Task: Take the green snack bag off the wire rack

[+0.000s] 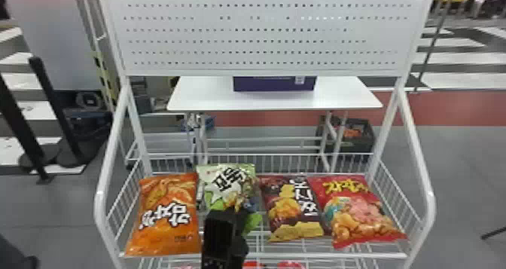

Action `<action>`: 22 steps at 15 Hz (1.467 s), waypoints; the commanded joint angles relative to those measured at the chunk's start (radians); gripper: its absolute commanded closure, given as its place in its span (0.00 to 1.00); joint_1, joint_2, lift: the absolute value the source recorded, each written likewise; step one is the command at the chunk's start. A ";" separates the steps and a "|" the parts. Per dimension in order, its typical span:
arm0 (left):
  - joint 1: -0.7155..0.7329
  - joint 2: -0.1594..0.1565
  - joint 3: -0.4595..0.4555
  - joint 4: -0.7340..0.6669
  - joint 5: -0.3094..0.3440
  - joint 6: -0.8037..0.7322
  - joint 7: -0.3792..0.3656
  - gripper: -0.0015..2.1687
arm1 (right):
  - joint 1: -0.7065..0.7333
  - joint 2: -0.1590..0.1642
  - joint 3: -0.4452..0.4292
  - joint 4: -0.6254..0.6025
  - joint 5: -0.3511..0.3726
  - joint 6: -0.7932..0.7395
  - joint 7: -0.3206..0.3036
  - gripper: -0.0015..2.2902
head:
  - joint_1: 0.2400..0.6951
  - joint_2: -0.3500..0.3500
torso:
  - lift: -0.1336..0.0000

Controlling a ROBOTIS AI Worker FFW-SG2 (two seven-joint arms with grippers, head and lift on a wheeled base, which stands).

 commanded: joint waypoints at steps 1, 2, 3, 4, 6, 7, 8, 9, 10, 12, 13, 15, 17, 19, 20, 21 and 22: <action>0.044 0.017 0.004 -0.101 0.001 0.003 0.000 0.66 | -0.001 0.000 0.000 -0.001 0.000 -0.001 0.000 0.08 | 0.57 0.50 | 1.00; 0.068 0.032 0.013 -0.144 0.001 0.003 0.004 0.66 | -0.001 0.000 0.000 0.001 0.000 -0.001 0.000 0.08 | 0.57 0.50 | 1.00; 0.099 0.051 0.022 -0.198 0.002 0.003 0.005 0.66 | -0.001 0.000 -0.002 0.001 0.000 -0.001 0.000 0.08 | 0.57 0.50 | 1.00; 0.144 0.080 0.034 -0.261 0.014 0.003 0.005 0.65 | -0.001 0.000 -0.002 0.001 0.000 -0.001 0.000 0.08 | 0.57 0.50 | 1.00; 0.256 0.135 0.082 -0.387 0.017 0.003 0.004 0.65 | -0.002 0.000 -0.005 0.002 -0.005 -0.001 0.000 0.08 | 0.57 0.50 | 1.00; 0.321 0.162 0.111 -0.447 0.028 0.003 0.004 0.65 | -0.005 -0.002 -0.005 0.005 -0.006 -0.001 0.000 0.08 | 0.57 0.50 | 1.00; 0.383 0.187 0.132 -0.502 0.039 -0.003 0.004 0.65 | -0.008 -0.002 -0.003 0.008 -0.006 0.002 0.000 0.08 | 0.57 0.50 | 1.00; 0.450 0.213 0.157 -0.551 0.037 -0.034 0.004 0.65 | -0.013 -0.002 0.002 0.013 -0.006 0.002 0.000 0.08 | 0.57 0.50 | 1.00; 0.502 0.225 0.177 -0.583 0.037 -0.064 -0.006 0.65 | -0.016 -0.002 0.005 0.016 -0.003 0.002 0.000 0.08 | 0.57 0.50 | 1.00; 0.621 0.242 0.231 -0.646 0.037 -0.159 -0.021 0.65 | -0.022 0.000 0.015 0.022 -0.002 0.002 0.000 0.08 | 0.57 0.50 | 1.00; 0.664 0.247 0.244 -0.664 0.037 -0.215 -0.021 0.65 | -0.022 -0.002 0.015 0.025 -0.003 0.002 0.000 0.08 | 0.57 0.50 | 1.00; 0.736 0.264 0.261 -0.678 0.037 -0.340 -0.013 0.65 | -0.022 -0.003 0.015 0.025 -0.005 0.002 0.000 0.08 | 0.57 0.50 | 1.00; 0.789 0.265 0.266 -0.672 0.030 -0.414 -0.007 0.65 | -0.022 -0.006 0.014 0.025 -0.005 0.002 0.000 0.08 | 0.57 0.50 | 1.00; 0.846 0.273 0.287 -0.667 0.028 -0.454 -0.012 0.65 | -0.021 -0.008 0.012 0.027 -0.008 0.002 0.000 0.08 | 0.57 0.50 | 1.00; 0.875 0.279 0.298 -0.663 0.028 -0.506 -0.013 0.65 | -0.021 -0.009 0.011 0.027 -0.009 0.002 0.000 0.08 | 0.57 0.50 | 1.00; 0.892 0.279 0.309 -0.663 0.028 -0.521 -0.013 0.65 | -0.022 -0.009 0.011 0.030 -0.011 0.002 0.000 0.08 | 0.57 0.50 | 1.00; 0.904 0.279 0.316 -0.660 0.028 -0.537 -0.013 0.65 | -0.022 -0.009 0.011 0.030 -0.011 0.002 0.000 0.08 | 0.57 0.50 | 1.00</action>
